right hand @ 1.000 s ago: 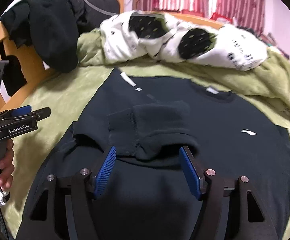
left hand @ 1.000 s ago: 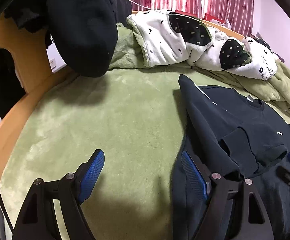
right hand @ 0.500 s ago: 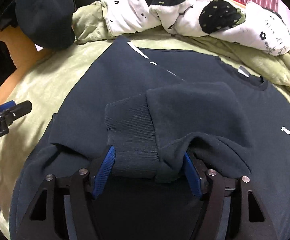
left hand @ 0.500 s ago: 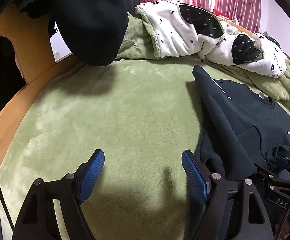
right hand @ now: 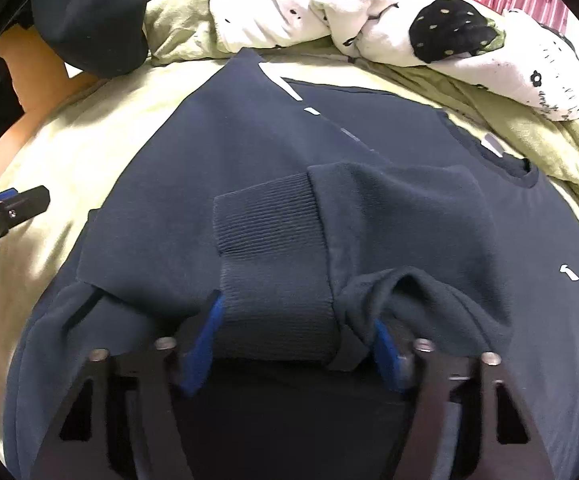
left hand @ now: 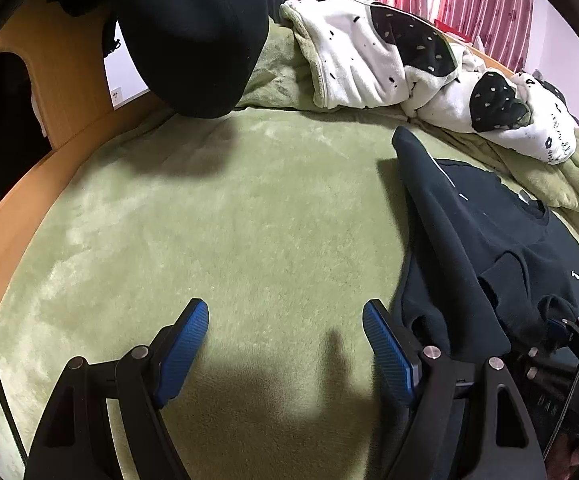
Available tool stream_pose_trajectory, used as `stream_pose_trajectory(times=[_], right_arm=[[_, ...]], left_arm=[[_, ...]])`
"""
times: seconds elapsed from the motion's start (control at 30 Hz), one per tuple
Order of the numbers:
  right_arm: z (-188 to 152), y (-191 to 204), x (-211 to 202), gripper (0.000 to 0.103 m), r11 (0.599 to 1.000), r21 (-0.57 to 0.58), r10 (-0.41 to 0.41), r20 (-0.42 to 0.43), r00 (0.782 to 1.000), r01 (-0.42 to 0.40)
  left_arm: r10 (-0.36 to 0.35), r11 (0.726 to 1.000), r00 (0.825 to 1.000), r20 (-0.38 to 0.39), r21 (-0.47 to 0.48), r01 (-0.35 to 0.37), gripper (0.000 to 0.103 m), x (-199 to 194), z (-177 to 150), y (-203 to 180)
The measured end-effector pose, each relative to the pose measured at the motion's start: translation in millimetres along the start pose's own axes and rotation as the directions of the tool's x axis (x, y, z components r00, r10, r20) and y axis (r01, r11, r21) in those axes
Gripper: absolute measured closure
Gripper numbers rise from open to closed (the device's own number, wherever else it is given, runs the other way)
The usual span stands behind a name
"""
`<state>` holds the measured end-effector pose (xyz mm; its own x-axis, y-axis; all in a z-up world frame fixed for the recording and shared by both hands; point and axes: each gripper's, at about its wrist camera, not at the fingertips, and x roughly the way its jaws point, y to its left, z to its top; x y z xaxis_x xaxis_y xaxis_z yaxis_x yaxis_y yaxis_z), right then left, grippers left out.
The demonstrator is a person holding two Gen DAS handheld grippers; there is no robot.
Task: Fold small clothes
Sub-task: 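Grasp the ribbed cuff of the folded sleeve with the right tool, then lift the cuff with the right tool and lay it across the chest, then open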
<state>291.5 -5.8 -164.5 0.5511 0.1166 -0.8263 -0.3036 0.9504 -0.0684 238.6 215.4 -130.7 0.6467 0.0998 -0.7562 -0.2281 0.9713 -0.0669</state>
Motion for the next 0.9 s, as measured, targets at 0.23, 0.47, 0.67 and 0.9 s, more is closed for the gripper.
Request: stream_pose_trajectory(times=[0.23,0.47,0.67,0.9], right_arm=[[7,-34,-27,0.081,0.997,0.073,-0.039,0.050,0.998,0.035],[12,-108,-90,0.082,0.973,0.211,-0.130,0.154,0.980,0.096],[-1,-181,-109,0.081,0.931,0.336,-0.200,0.141,0.970,0.143],[-38,-246,-104,0.081,0.881,0.453,-0.208,0.107,0.972,0.138]], left_arm=[[-0.007,1.000,1.000,0.023,0.029,0.006,0.025,-9,1,-6],[-0.018,0.999,0.999,0.028,0.036,0.017,0.025,-12,0,-9],[-0.011,0.999,1.000,0.024,0.035,0.010,0.025,-10,-2,-10],[0.003,0.999,1.000,0.012,0.032,-0.003,0.025,-3,-2,-10]])
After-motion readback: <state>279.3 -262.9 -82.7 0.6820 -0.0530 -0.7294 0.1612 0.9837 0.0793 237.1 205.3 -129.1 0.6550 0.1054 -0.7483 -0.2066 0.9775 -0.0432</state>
